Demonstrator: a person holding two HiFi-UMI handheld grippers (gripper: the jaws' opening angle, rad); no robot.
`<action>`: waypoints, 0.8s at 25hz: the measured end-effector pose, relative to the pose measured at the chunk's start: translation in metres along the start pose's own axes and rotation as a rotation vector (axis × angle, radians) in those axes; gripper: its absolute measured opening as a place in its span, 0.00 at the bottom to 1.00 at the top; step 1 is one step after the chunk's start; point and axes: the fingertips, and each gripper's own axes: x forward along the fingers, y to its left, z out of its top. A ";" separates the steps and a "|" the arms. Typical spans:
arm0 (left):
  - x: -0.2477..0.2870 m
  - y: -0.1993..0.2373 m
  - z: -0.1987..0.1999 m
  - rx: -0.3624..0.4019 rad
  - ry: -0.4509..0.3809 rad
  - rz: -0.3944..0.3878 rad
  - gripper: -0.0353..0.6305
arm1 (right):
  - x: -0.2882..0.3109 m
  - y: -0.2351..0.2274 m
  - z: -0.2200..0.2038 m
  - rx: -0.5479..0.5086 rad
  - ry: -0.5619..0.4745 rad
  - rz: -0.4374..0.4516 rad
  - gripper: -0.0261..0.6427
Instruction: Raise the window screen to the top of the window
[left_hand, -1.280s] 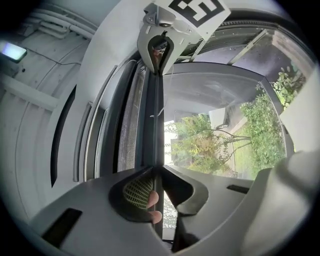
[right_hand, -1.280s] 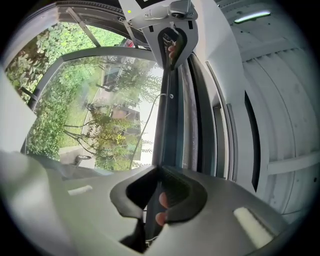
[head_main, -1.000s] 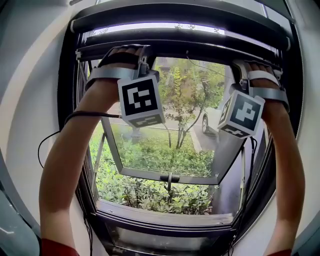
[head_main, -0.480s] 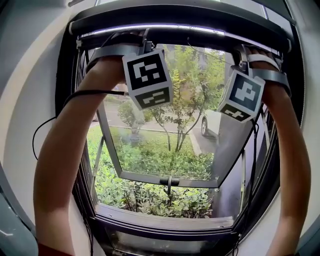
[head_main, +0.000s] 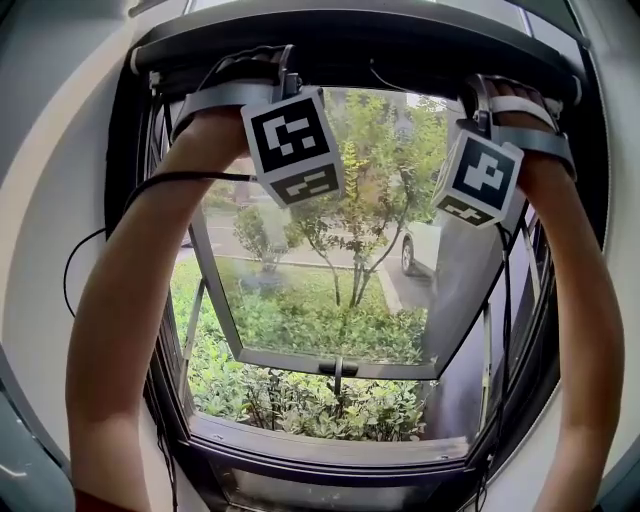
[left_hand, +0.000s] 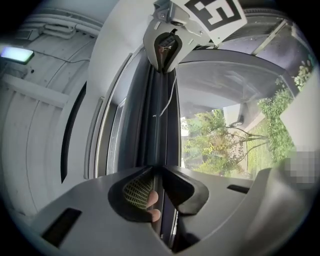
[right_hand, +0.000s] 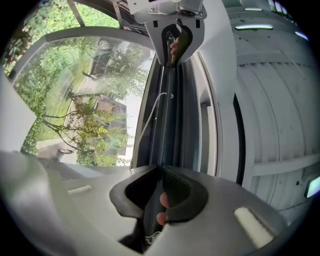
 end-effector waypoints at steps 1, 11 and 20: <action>0.000 -0.001 0.000 -0.003 0.005 -0.003 0.15 | 0.000 0.000 0.001 0.004 0.005 0.012 0.11; -0.001 0.000 -0.001 0.017 0.017 0.005 0.15 | -0.001 0.000 0.001 0.033 0.010 0.036 0.11; -0.013 -0.009 0.001 0.062 -0.011 0.043 0.18 | -0.015 0.004 0.010 0.045 -0.037 0.052 0.17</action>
